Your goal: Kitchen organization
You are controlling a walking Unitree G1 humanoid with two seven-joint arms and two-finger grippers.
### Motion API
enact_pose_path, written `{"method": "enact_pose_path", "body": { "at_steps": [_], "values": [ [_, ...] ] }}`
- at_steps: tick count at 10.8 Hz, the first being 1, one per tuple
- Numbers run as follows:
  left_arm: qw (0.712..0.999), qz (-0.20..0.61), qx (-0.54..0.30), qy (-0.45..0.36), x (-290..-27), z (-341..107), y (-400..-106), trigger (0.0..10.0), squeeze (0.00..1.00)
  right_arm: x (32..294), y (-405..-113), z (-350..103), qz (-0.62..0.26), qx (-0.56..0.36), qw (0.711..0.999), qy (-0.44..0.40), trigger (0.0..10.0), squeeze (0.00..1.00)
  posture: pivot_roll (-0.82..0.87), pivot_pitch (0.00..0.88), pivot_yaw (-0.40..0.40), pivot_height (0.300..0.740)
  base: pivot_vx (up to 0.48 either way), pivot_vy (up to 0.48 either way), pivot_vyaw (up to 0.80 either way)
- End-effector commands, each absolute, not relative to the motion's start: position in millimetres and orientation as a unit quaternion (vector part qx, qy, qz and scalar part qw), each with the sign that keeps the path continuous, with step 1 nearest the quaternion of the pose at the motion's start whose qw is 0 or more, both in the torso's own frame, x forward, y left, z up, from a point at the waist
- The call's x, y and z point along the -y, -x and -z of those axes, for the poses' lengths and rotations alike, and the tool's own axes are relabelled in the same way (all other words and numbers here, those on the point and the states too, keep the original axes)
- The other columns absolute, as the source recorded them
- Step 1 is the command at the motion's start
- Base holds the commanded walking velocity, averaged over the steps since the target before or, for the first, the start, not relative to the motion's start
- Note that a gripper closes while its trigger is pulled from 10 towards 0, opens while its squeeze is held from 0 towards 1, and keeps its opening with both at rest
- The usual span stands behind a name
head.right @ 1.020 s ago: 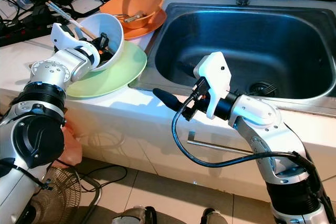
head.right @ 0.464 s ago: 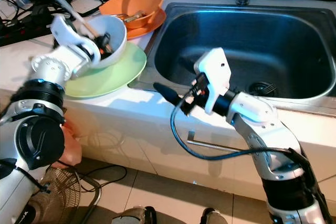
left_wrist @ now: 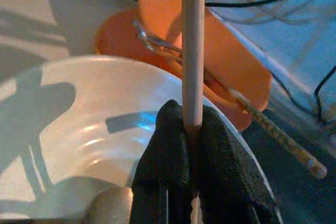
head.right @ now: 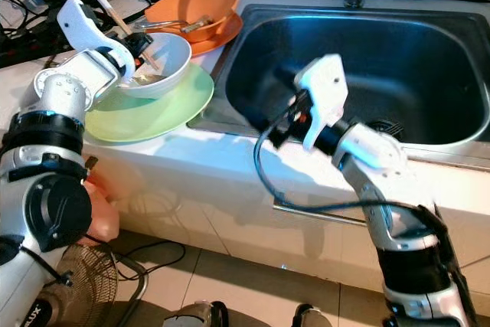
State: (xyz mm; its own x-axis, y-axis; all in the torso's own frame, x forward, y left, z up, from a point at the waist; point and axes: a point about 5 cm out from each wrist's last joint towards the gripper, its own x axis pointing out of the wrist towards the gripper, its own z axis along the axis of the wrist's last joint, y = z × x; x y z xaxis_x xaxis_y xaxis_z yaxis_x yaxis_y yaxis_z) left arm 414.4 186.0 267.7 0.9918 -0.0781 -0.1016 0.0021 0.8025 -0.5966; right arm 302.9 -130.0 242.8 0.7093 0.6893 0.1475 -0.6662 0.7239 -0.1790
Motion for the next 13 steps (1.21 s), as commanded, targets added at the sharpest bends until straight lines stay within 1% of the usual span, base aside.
{"method": "enact_pose_path", "body": {
  "at_steps": [1,3,4,5,6,7,9,10,11,12,13],
  "values": [
    [0.959,0.036,-0.043,0.278,-189.2,-278.2,-411.6,0.0,0.00,132.4,-306.2,-248.1,-0.349,0.119,0.928,0.049,10.0,0.33,0.06,0.117,0.123,0.740,0.000,0.000,0.00],
    [0.968,0.110,-0.024,0.223,-175.5,-291.3,-405.8,0.0,0.00,140.2,-314.3,-254.0,-0.301,0.137,0.944,0.013,10.0,0.33,0.07,0.113,0.122,0.740,0.000,0.000,0.00],
    [0.970,0.181,-0.010,0.162,-160.7,-297.4,-398.3,0.0,0.00,145.0,-318.4,-256.8,-0.276,0.142,0.950,-0.030,10.0,0.32,0.07,0.109,0.122,0.740,0.000,0.000,0.00],
    [0.960,0.258,-0.015,0.109,-141.8,-293.2,-388.8,0.0,0.00,146.6,-320.6,-258.2,-0.268,0.143,0.950,-0.068,10.0,0.32,0.07,0.108,0.122,0.740,0.000,0.000,0.00],
    [0.947,0.300,-0.024,0.110,-131.2,-287.7,-383.5,0.0,0.00,146.3,-321.2,-259.0,-0.268,0.142,0.949,-0.083,10.0,0.30,0.07,0.107,0.124,0.740,0.000,0.000,0.00],
    [0.915,0.387,-0.040,0.106,-112.8,-277.2,-369.5,0.0,0.00,145.9,-321.8,-260.7,-0.269,0.141,0.946,-0.113,10.0,0.00,0.06,0.107,0.127,0.740,0.000,0.000,0.00],
    [0.881,0.458,-0.077,0.085,-97.4,-255.6,-354.0,0.0,0.00,148.2,-320.8,-262.2,-0.277,0.134,0.935,-0.177,10.0,0.00,0.06,0.106,0.129,0.740,0.000,0.000,0.00],
    [0.842,0.519,-0.104,0.102,-87.0,-245.1,-341.6,0.0,0.00,147.6,-319.1,-263.0,-0.294,0.128,0.923,-0.212,10.0,0.00,0.06,0.104,0.130,0.740,0.000,0.000,0.00],
    [0.814,0.556,-0.120,0.115,-82.6,-239.6,-333.9,0.0,0.00,146.1,-318.1,-263.1,-0.306,0.125,0.916,-0.226,10.0,0.00,0.06,0.102,0.130,0.740,0.000,0.000,0.00],
    [0.774,0.605,-0.144,0.120,-78.7,-235.2,-324.7,0.0,0.00,143.5,-315.6,-263.3,-0.326,0.120,0.906,-0.243,10.0,0.00,0.06,0.100,0.132,0.740,0.000,0.000,0.00],
    [0.747,0.634,-0.150,0.131,-77.2,-231.4,-316.0,0.0,0.00,143.0,-314.0,-262.9,-0.336,0.117,0.901,-0.247,10.0,0.00,0.06,0.098,0.135,0.740,0.000,0.000,0.00]
  ]
}}
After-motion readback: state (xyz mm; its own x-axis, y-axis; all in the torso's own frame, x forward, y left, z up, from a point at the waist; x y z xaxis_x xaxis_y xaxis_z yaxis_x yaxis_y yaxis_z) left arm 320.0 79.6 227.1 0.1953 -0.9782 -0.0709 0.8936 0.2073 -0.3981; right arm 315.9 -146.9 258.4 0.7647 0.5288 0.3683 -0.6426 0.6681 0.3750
